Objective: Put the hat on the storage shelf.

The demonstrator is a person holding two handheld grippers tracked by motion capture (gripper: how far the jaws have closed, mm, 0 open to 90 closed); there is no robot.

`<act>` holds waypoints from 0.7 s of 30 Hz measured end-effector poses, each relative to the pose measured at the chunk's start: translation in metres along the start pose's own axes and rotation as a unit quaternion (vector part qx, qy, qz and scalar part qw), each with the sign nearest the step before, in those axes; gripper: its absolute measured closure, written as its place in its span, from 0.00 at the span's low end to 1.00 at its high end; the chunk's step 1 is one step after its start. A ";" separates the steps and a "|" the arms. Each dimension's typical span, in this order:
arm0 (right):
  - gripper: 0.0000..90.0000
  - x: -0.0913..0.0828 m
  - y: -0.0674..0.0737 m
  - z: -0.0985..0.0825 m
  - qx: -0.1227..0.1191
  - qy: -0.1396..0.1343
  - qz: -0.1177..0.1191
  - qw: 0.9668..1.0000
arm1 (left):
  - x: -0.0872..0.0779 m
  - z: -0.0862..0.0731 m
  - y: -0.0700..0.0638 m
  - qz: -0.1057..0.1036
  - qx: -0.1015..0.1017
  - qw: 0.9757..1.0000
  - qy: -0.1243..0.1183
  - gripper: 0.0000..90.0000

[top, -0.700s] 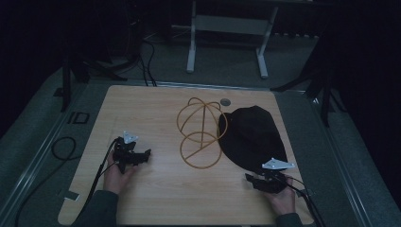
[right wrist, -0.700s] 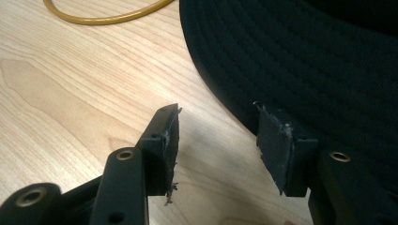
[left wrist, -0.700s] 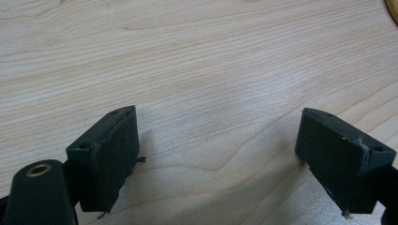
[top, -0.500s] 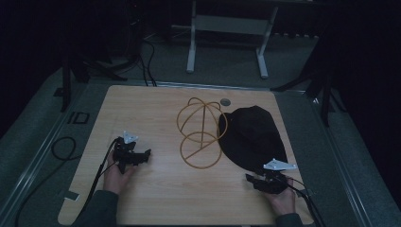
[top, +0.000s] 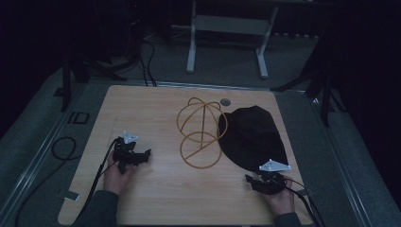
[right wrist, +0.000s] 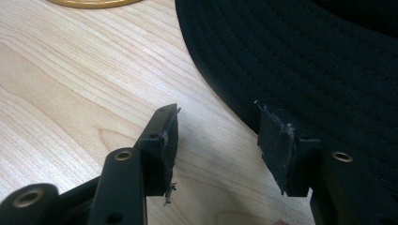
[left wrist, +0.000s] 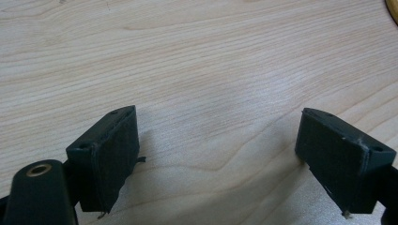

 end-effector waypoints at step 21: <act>0.56 -0.038 -0.024 0.015 -0.041 0.075 0.037 0.996 | 0.000 0.000 0.000 0.000 0.001 1.000 0.000 0.16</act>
Point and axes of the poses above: each handheld gripper's, and its own axes: x roughly forward along the jaws, z roughly out of its top, y roughly to its left, the point moved 10 cm from there along x, roughly forward along the jaws, and after that the axes turned 15 degrees about -x, right-handed, at the moved point
